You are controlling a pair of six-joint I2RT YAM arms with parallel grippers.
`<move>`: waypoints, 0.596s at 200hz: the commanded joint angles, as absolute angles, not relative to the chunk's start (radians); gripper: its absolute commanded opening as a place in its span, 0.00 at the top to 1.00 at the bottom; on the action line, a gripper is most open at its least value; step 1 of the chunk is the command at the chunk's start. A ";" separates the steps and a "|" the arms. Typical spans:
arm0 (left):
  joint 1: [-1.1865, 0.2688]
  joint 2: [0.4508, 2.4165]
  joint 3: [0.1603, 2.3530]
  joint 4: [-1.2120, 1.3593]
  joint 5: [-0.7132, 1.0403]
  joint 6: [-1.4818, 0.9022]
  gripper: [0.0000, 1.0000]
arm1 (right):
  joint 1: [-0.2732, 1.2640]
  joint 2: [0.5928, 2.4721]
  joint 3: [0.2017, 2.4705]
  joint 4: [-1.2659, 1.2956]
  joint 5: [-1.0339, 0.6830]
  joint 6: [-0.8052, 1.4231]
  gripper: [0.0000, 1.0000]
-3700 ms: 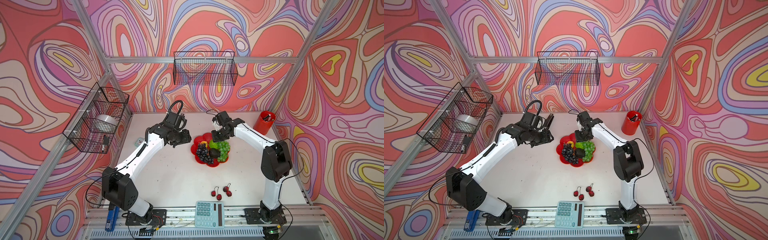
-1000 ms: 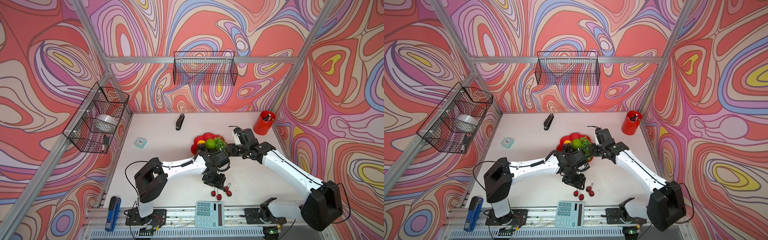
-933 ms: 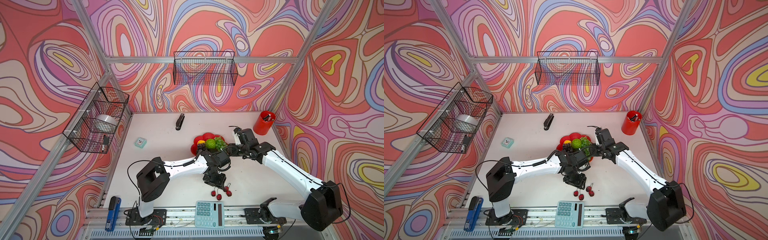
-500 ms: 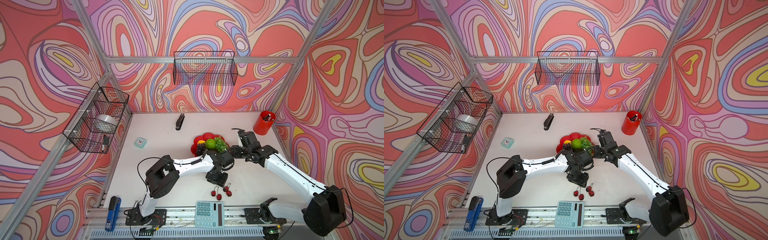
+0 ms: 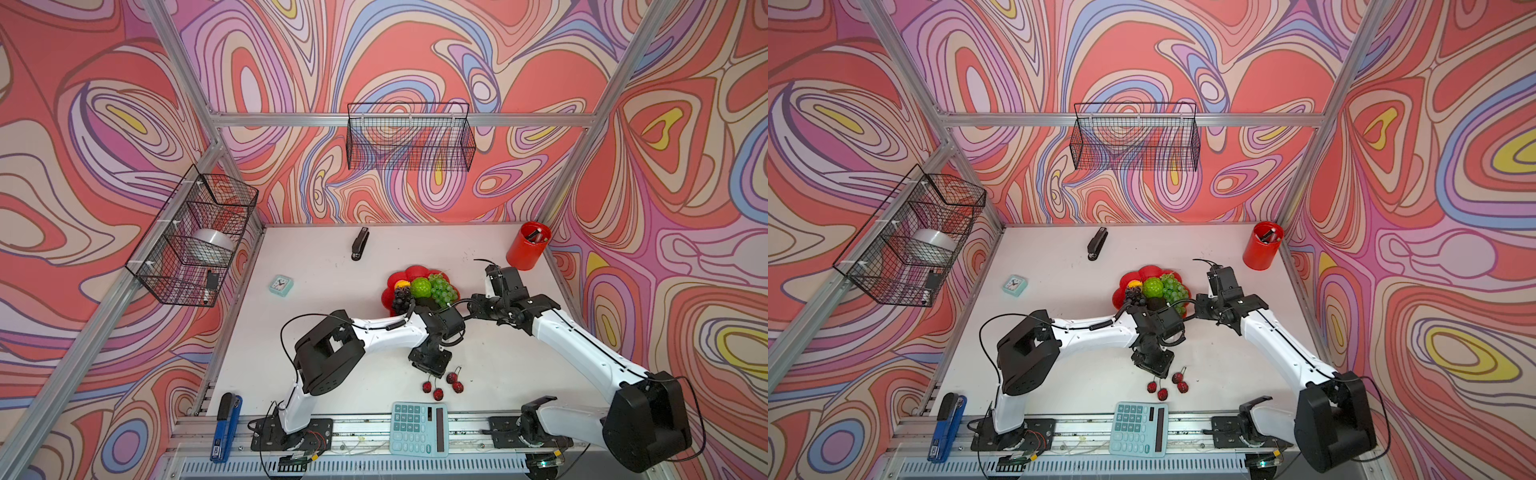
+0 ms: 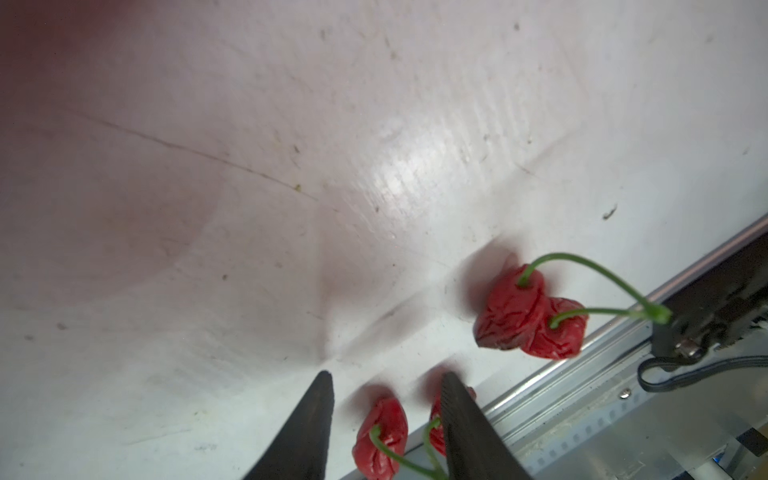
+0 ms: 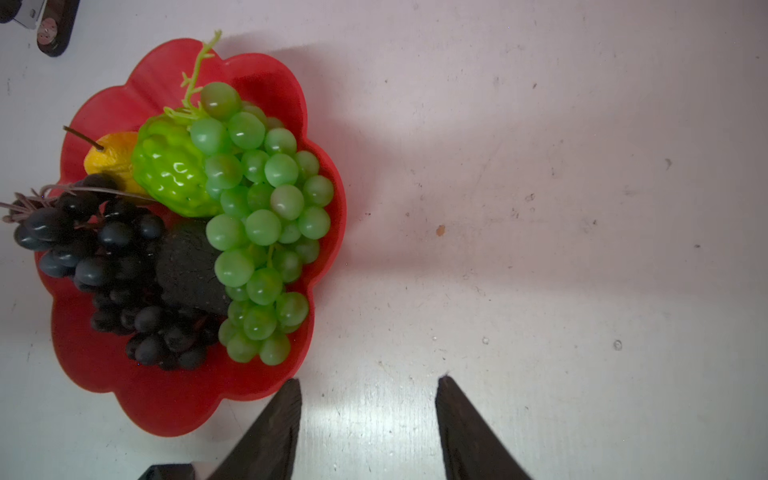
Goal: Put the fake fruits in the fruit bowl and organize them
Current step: 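Lower the left gripper and close it on a red cherry pair, then lift the cherry pair with the left gripper and carry it over the bowl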
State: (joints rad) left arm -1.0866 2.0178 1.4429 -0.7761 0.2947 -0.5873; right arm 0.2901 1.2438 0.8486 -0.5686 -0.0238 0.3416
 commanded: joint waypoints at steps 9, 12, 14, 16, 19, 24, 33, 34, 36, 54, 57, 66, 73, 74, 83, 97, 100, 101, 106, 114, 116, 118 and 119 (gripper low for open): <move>-1.086 2.039 1.411 -0.781 0.277 -0.582 0.60 | 0.287 1.242 0.848 -0.523 -0.078 0.348 0.45; -1.086 2.039 1.411 -0.781 0.275 -0.581 0.60 | 0.286 1.242 0.848 -0.522 -0.078 0.347 0.45; -1.086 2.038 1.411 -0.780 0.274 -0.580 0.61 | 0.287 1.242 0.848 -0.521 -0.078 0.347 0.45; -1.086 2.038 1.411 -0.779 0.272 -0.581 0.61 | 0.287 1.244 0.849 -0.520 -0.078 0.347 0.45; -1.086 2.039 1.411 -0.779 0.270 -0.579 0.63 | 0.287 1.245 0.850 -0.519 -0.080 0.345 0.45; -1.086 2.039 1.411 -0.778 0.269 -0.579 0.65 | 0.287 1.246 0.850 -0.516 -0.082 0.345 0.45; -1.086 2.041 1.411 -0.774 0.268 -0.579 0.67 | 0.286 1.250 0.850 -0.512 -0.087 0.345 0.45; -1.086 2.042 1.411 -0.774 0.268 -0.579 0.67 | 0.286 1.250 0.850 -0.511 -0.087 0.345 0.45; -1.086 2.042 1.411 -0.774 0.266 -0.579 0.68 | 0.286 1.252 0.850 -0.510 -0.089 0.345 0.45; -1.086 2.043 1.403 -0.764 0.258 -0.579 0.70 | 0.285 1.260 0.849 -0.503 -0.098 0.345 0.45; -1.086 2.043 1.401 -0.763 0.255 -0.580 0.71 | 0.285 1.261 0.848 -0.503 -0.098 0.343 0.45; -1.086 2.041 1.397 -0.761 0.246 -0.580 0.75 | 0.286 1.263 0.848 -0.501 -0.098 0.343 0.46; -1.086 2.038 1.395 -0.762 0.239 -0.580 0.77 | 0.285 1.264 0.846 -0.499 -0.101 0.342 0.46; -1.086 2.037 1.395 -0.762 0.239 -0.580 0.77 | 0.285 1.265 0.846 -0.499 -0.101 0.342 0.46; -1.086 2.030 1.391 -0.762 0.238 -0.580 0.79 | 0.285 1.266 0.844 -0.494 -0.103 0.342 0.46; -1.086 2.020 1.388 -0.766 0.239 -0.579 0.86 | 0.285 1.270 0.842 -0.486 -0.104 0.342 0.46; -1.086 2.018 1.387 -0.767 0.241 -0.579 0.88 | 0.287 1.272 0.842 -0.485 -0.106 0.341 0.45; -1.086 2.017 1.387 -0.768 0.241 -0.579 0.89 | 0.286 1.273 0.842 -0.485 -0.106 0.341 0.46; -1.086 2.012 1.383 -0.767 0.243 -0.580 0.91 | 0.285 1.276 0.844 -0.482 -0.107 0.340 0.45; -1.086 2.003 1.378 -0.767 0.245 -0.583 0.94 | 0.286 1.283 0.848 -0.479 -0.111 0.338 0.46; -1.086 2.001 1.375 -0.767 0.245 -0.583 0.95 | 0.286 1.284 0.849 -0.480 -0.112 0.339 0.46; -1.086 1.999 1.373 -0.767 0.244 -0.584 0.96 | 0.285 1.286 0.850 -0.480 -0.114 0.337 0.46; -1.085 1.998 1.373 -0.766 0.245 -0.584 0.96 | 0.285 1.287 0.850 -0.479 -0.115 0.338 0.46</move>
State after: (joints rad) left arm -1.0847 2.0186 1.3987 -0.7555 0.2607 -0.5869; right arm 0.2817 1.2667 0.8486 -0.5186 -0.0727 0.3408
